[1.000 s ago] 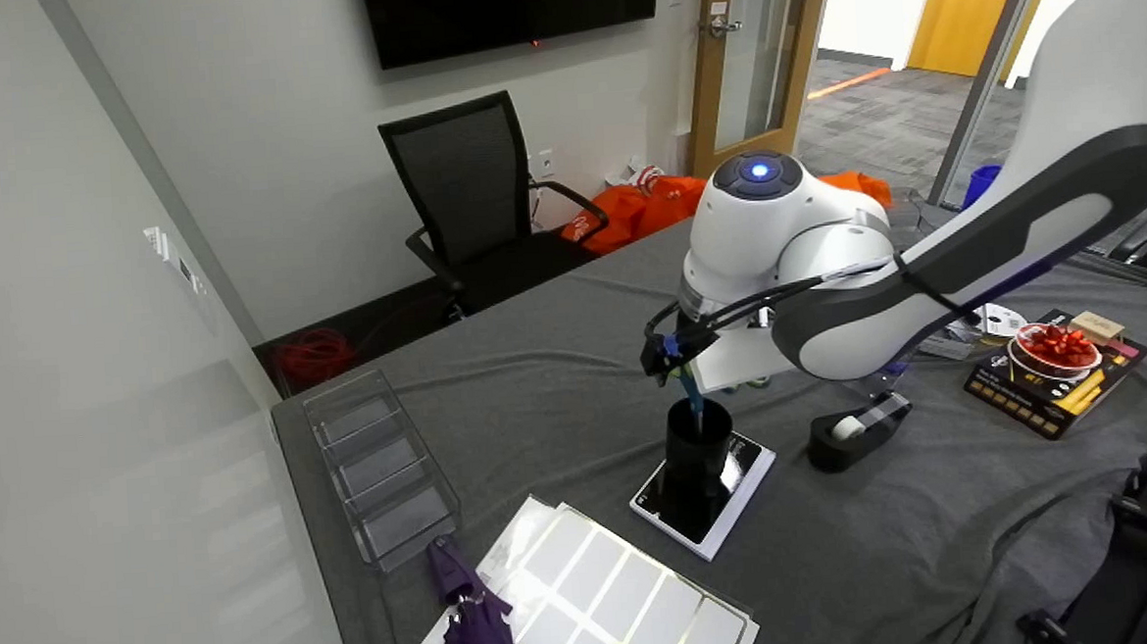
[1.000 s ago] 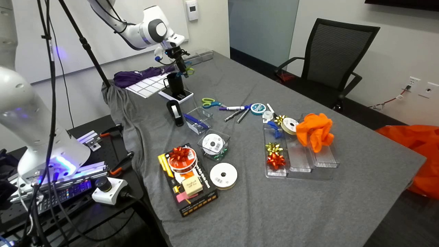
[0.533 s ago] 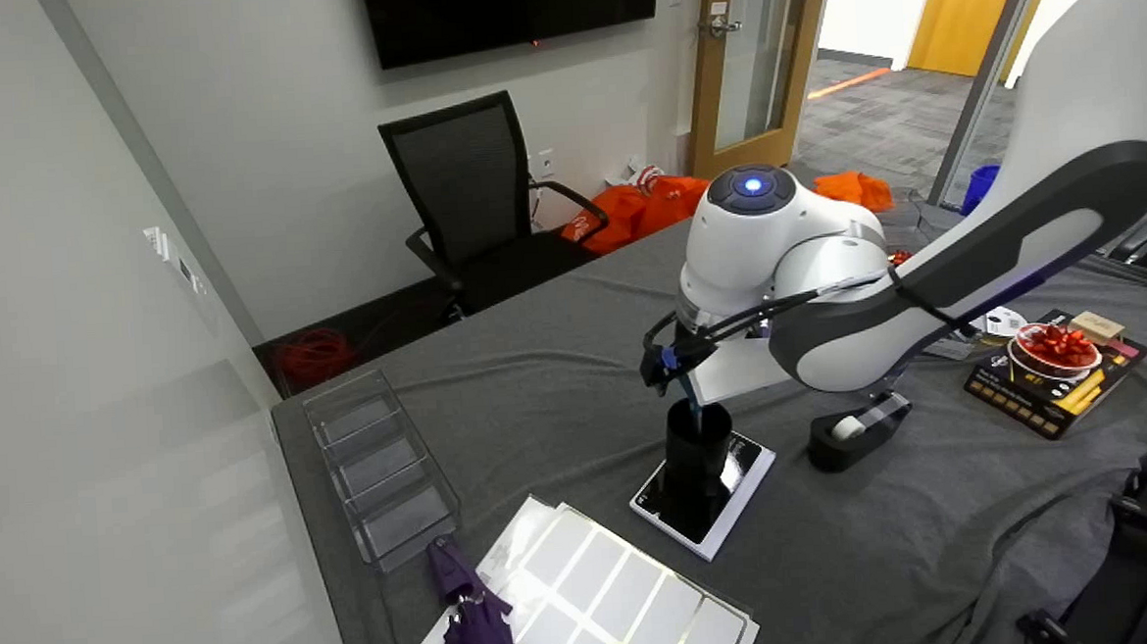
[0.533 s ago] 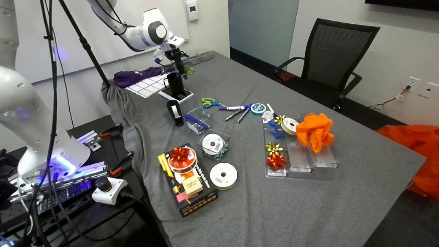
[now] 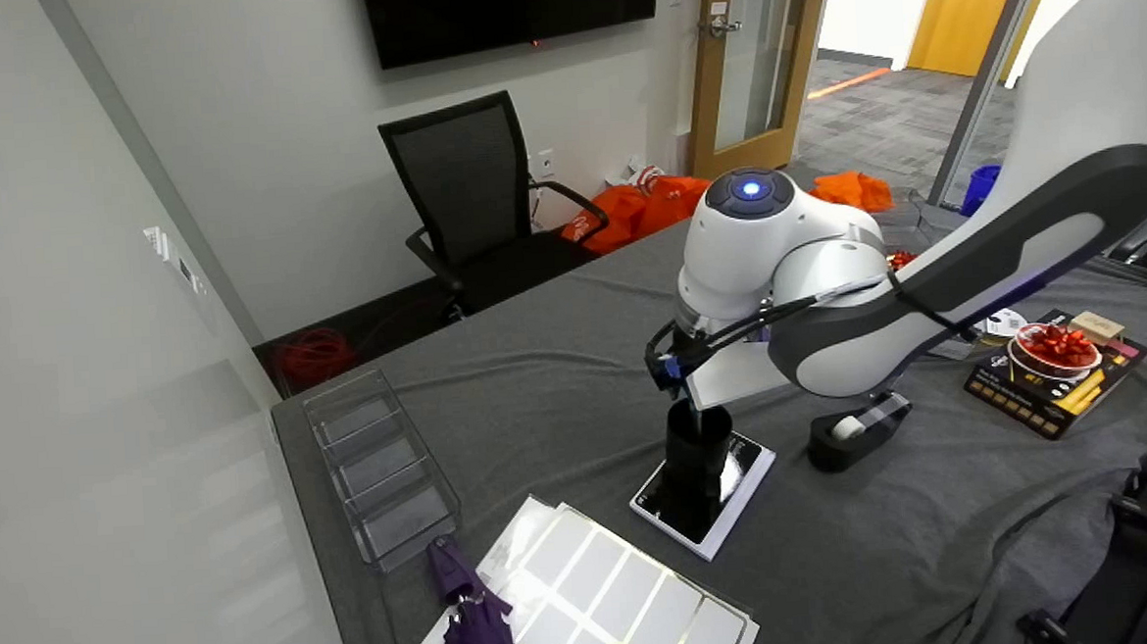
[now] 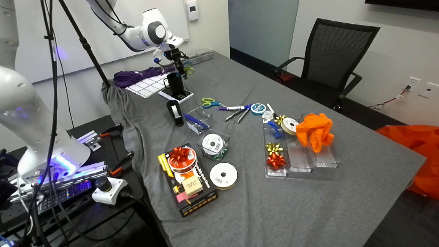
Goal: Remove the scissors from the cup
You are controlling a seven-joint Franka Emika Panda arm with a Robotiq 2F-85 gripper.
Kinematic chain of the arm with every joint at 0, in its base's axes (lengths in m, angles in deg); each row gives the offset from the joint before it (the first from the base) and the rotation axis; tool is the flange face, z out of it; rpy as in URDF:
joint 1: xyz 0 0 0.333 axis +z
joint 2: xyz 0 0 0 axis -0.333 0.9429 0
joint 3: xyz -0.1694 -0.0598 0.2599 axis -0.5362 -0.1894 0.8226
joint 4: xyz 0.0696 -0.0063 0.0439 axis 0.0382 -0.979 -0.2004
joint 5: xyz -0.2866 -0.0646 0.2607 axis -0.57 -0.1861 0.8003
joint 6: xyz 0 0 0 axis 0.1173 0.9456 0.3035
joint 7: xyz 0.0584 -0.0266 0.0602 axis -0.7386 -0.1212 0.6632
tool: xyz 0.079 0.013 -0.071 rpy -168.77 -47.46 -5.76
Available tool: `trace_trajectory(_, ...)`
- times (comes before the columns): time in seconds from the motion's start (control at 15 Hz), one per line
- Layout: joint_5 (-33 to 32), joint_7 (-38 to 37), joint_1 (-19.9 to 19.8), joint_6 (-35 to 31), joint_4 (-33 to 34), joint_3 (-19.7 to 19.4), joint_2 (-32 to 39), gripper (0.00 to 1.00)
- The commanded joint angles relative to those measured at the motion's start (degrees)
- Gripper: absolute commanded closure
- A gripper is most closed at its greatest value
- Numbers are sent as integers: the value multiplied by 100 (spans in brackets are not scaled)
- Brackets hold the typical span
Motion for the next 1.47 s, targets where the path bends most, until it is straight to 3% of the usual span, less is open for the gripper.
trace_trajectory(0.0,-73,-139,111,-137,17,-112,94,83)
trace_trajectory(0.13,-77,-160,121,-166,1,-118,89,97)
trace_trajectory(0.27,-52,-200,123,-218,-17,-113,69,100)
trace_trajectory(0.87,-26,-350,133,99,-131,-98,-352,97)
trace_trajectory(1.4,79,-277,-51,1056,69,147,-821,97)
